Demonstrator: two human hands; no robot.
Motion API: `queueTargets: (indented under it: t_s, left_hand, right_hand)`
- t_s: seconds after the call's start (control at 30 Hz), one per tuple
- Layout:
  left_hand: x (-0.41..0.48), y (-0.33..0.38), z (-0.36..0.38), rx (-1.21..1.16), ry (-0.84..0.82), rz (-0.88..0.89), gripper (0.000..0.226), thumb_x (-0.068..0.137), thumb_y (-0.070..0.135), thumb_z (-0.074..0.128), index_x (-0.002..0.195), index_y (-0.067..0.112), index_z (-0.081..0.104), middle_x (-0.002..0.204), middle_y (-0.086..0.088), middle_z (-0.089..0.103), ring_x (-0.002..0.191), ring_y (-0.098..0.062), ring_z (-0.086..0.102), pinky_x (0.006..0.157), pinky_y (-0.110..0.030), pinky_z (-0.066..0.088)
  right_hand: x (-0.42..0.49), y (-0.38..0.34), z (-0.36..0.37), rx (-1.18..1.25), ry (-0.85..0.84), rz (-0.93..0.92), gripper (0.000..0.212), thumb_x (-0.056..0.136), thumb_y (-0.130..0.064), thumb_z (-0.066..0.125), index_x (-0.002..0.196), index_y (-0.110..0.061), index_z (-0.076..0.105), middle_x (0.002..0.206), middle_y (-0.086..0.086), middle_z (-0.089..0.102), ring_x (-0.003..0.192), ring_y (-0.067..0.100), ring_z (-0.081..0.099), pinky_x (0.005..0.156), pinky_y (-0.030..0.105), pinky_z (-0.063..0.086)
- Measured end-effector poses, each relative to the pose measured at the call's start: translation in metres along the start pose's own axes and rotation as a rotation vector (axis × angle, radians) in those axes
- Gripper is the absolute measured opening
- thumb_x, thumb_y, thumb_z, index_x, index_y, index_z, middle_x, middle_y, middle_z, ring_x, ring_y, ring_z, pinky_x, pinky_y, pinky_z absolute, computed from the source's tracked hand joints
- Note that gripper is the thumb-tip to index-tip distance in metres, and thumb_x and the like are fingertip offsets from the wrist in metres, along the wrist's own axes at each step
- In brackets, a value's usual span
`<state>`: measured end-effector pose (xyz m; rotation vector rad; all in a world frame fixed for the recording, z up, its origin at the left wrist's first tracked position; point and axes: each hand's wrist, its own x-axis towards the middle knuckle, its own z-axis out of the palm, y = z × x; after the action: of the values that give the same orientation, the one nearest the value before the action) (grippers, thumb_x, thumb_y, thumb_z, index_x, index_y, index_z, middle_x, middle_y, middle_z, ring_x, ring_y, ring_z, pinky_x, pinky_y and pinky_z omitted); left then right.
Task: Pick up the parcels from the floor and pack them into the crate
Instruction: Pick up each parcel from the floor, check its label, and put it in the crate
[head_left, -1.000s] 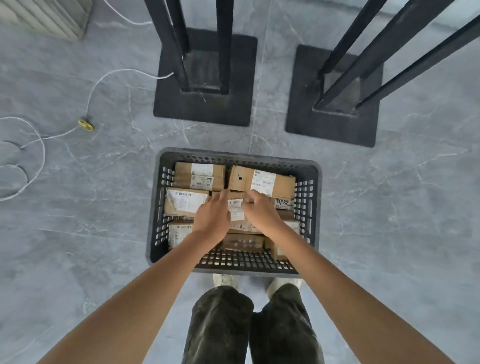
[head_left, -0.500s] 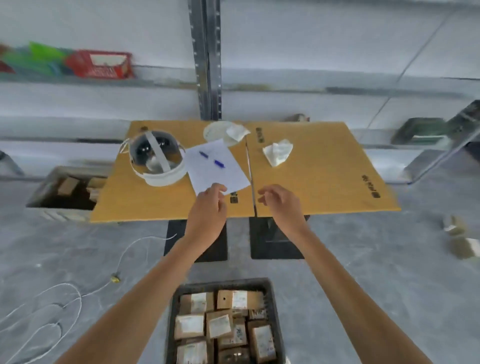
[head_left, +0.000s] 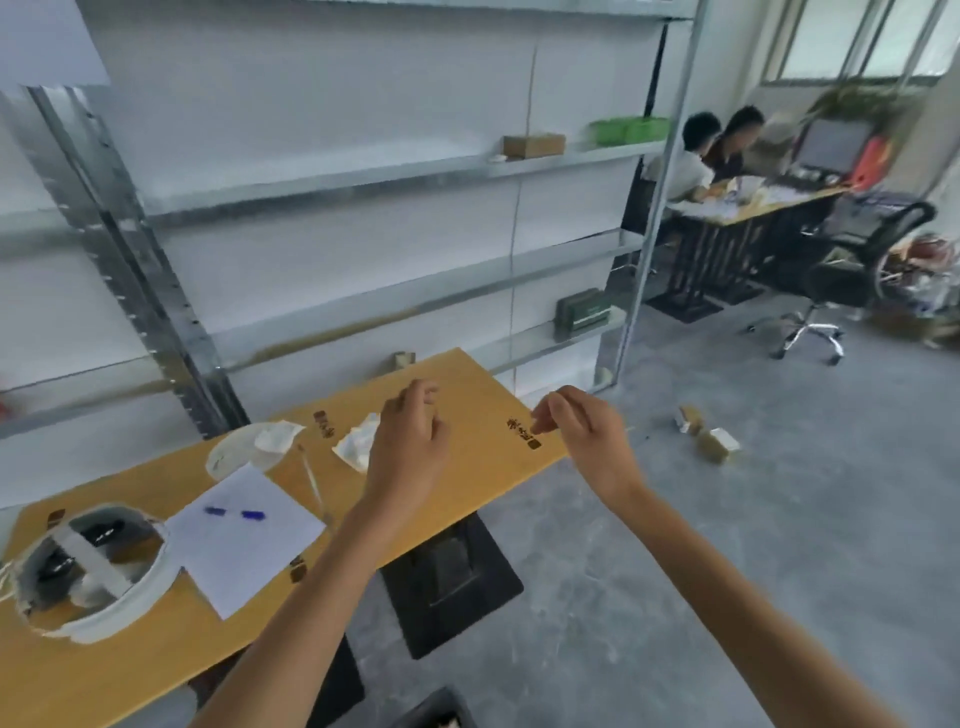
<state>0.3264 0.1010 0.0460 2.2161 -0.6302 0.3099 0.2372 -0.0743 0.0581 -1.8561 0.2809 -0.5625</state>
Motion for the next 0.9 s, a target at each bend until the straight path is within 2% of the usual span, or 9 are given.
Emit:
queueTargets:
  t_s: [0.07,0.2,0.33,0.4,0.5,0.7,0.77,0.9]
  left_hand:
    - [0.009,0.025,0.035,-0.03,-0.051,0.046,0.034,0.093,0.013,0.048,0.127,0.02,0.043,0.128,0.003,0.049,0.123,-0.013,0.041,0.091,-0.022,0.037]
    - [0.035,0.073,0.116,-0.074,-0.132,0.084,0.035,0.093,0.018,0.049,0.127,0.022,0.043,0.128,0.004,0.047,0.125,-0.013,0.037,0.098,-0.032,0.041]
    - [0.061,0.12,0.203,-0.115,-0.217,0.091,0.038,0.093,0.024,0.049,0.13,0.022,0.042,0.132,0.006,0.044,0.127,-0.011,0.033,0.103,-0.034,0.039]
    - [0.073,0.145,0.245,-0.128,-0.265,0.109,0.039,0.093,0.025,0.05,0.131,0.02,0.041,0.131,0.004,0.044,0.126,-0.013,0.034,0.101,-0.035,0.041]
    - [0.09,0.186,0.301,-0.126,-0.316,0.125,0.04,0.093,0.023,0.05,0.132,0.017,0.041,0.131,-0.001,0.046,0.126,-0.017,0.036,0.102,-0.032,0.036]
    - [0.119,0.239,0.377,-0.152,-0.423,0.107,0.041,0.094,0.025,0.049,0.133,0.02,0.039,0.133,0.001,0.043,0.128,-0.015,0.034,0.105,-0.032,0.034]
    - [0.134,0.242,0.396,-0.145,-0.458,0.088,0.041,0.094,0.026,0.049,0.133,0.02,0.039,0.133,-0.001,0.043,0.128,-0.017,0.034,0.104,-0.031,0.033]
    - [0.172,0.238,0.435,-0.145,-0.523,0.019,0.046,0.093,0.03,0.05,0.136,0.019,0.037,0.137,-0.003,0.041,0.132,-0.02,0.031,0.108,-0.038,0.033]
  right_hand:
    - [0.009,0.021,-0.046,-0.018,0.075,0.031,0.031,0.097,-0.014,0.044,0.072,-0.018,0.061,0.071,-0.002,0.068,0.076,0.017,0.067,0.073,0.024,0.05]
    - [0.031,0.072,-0.13,-0.023,0.217,0.094,0.027,0.097,-0.015,0.045,0.077,-0.017,0.062,0.072,-0.001,0.068,0.079,0.019,0.067,0.079,0.033,0.049]
    - [0.06,0.116,-0.208,-0.026,0.298,0.121,0.025,0.097,-0.012,0.045,0.08,-0.02,0.061,0.074,0.001,0.066,0.076,0.015,0.064,0.078,0.032,0.048]
    - [0.074,0.134,-0.246,-0.03,0.318,0.142,0.022,0.097,-0.013,0.045,0.084,-0.018,0.062,0.075,0.0,0.066,0.073,0.005,0.062,0.076,0.026,0.047]
    - [0.095,0.158,-0.303,-0.059,0.329,0.187,0.018,0.097,-0.011,0.045,0.088,-0.012,0.061,0.077,0.002,0.066,0.066,-0.007,0.059,0.066,0.014,0.044]
    - [0.131,0.191,-0.384,-0.086,0.39,0.291,0.02,0.096,-0.014,0.044,0.094,-0.008,0.063,0.083,0.005,0.068,0.075,0.019,0.057,0.068,0.028,0.042]
    - [0.144,0.206,-0.398,-0.066,0.414,0.311,0.02,0.095,-0.014,0.044,0.093,-0.008,0.063,0.082,0.003,0.068,0.075,0.021,0.055,0.069,0.032,0.041]
    - [0.172,0.238,-0.413,-0.031,0.478,0.364,0.019,0.095,-0.014,0.045,0.097,-0.006,0.062,0.08,0.001,0.067,0.077,0.021,0.058,0.073,0.035,0.043]
